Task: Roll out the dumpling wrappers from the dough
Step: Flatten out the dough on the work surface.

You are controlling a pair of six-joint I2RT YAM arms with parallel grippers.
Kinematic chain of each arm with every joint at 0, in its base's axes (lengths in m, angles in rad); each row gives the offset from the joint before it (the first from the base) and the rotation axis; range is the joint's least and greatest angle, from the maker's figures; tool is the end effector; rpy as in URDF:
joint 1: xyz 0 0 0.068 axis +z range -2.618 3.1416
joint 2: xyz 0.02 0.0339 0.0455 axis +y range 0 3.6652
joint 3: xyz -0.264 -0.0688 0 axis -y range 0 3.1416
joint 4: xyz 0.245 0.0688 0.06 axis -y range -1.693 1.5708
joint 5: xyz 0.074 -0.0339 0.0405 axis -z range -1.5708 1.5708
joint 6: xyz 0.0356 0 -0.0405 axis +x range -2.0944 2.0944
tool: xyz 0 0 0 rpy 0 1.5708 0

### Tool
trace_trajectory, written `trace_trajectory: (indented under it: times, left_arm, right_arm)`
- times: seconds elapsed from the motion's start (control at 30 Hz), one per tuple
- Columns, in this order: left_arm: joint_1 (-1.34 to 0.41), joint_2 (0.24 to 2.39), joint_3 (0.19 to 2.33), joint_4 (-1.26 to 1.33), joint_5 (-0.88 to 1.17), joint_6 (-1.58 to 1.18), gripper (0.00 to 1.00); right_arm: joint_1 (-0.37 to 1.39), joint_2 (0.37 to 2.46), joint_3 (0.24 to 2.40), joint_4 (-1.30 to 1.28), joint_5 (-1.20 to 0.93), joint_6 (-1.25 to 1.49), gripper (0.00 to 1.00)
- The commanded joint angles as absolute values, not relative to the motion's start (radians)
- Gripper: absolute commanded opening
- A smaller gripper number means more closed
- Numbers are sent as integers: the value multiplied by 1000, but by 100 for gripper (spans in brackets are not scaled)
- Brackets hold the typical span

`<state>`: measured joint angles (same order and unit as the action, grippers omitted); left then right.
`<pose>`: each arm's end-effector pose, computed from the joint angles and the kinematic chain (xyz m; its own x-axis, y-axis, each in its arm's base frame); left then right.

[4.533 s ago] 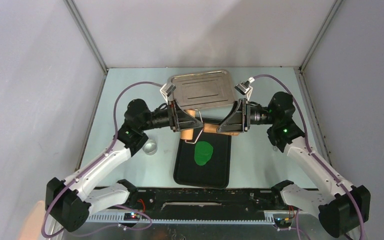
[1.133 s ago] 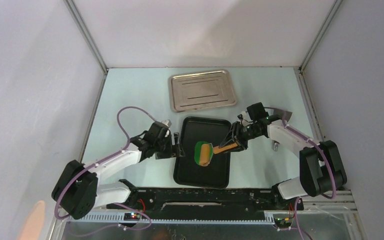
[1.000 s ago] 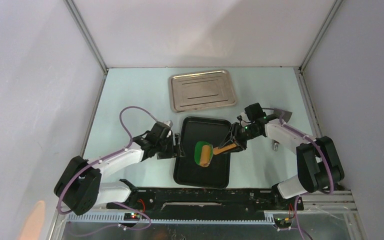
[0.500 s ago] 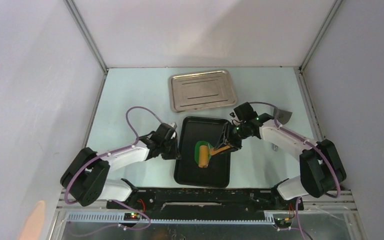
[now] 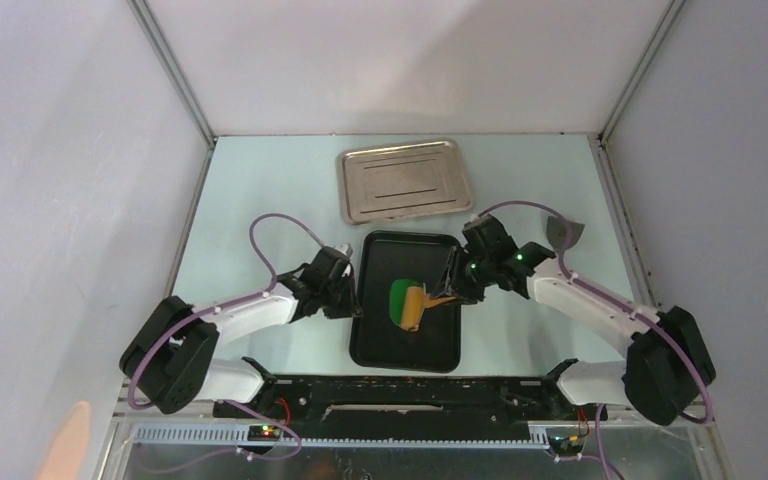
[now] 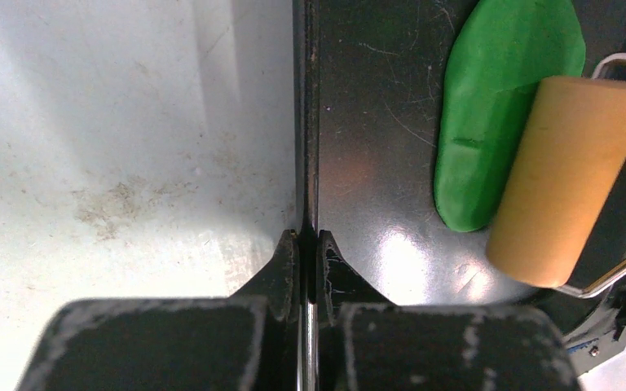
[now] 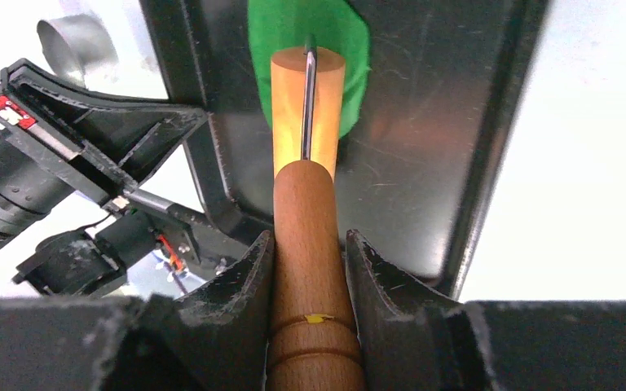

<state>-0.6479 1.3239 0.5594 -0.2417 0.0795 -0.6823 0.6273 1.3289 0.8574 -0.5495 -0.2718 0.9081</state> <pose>0.1836 -0.1425 0.1507 -0.9235 -0.0893 -0.3730 0.0685 0.9185 -0.3895 0.2040 0.1597 0.2196 -0.9600 0.2420 -0.1410 0.1264 0.8237 0.5527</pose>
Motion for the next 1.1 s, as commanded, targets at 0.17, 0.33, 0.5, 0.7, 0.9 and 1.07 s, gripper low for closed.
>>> trace_trajectory:
  times: [0.17,0.33,0.5,0.7,0.9,1.07]
  left_arm:
    - [-655,1279,540,-227,93,-675,0]
    - [-655,1254,546,-249,95,-659,0]
    - [-655,1248,548,-243,110,-655,0]
    - [-655,1260,538,-234,123,-658,0]
    - [-657,1248,516,-191,150,-670,0]
    - [-657,1277,541,-211,177,-641,0]
  right_arm:
    - [646,1431,810,-597,213,876,0]
    - [672,1547,875,-602,199,904,0]
    - [645,1508,830,-696,217,886,0]
    - [620,1413,807,-819,257,873,0]
    - [655,1575,898,-709,238,942,0]
    - [688,1654,954,-696,256,971,0]
